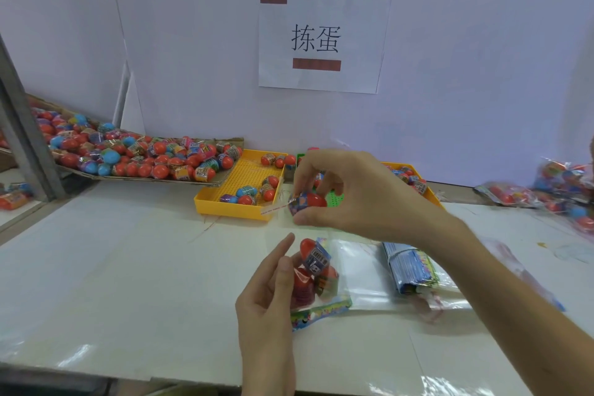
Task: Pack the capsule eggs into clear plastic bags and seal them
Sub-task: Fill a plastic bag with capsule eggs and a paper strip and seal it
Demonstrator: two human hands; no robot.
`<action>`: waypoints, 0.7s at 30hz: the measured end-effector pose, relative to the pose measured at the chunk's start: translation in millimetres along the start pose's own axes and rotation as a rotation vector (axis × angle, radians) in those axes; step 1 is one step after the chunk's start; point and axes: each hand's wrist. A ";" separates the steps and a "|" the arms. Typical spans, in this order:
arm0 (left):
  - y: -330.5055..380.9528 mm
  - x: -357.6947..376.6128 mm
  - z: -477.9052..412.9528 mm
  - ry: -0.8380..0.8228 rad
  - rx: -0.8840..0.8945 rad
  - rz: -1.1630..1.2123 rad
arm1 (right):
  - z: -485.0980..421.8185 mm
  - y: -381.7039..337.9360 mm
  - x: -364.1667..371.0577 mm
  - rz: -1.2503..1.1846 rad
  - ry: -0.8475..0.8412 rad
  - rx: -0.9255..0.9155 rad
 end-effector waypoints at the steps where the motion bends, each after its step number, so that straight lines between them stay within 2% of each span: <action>1: 0.0 0.3 0.0 0.000 -0.002 -0.002 | -0.5 -0.2 1.7 0.005 -0.012 -0.002; 5: -1.0 0.0 -0.5 0.015 -0.014 0.004 | -1.7 -1.8 8.8 0.050 -0.054 0.005; 10: -1.7 0.9 -2.3 0.046 -0.047 0.034 | 0.5 -5.8 11.6 0.075 -0.216 -0.020; 21: 0.9 2.0 -0.1 -0.007 -0.022 0.033 | 1.2 -5.8 7.2 0.018 -0.221 -0.022</action>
Point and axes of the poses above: each hand's wrist, its own z-axis away from the middle knuckle, its own x-axis out of the palm, y = z × x
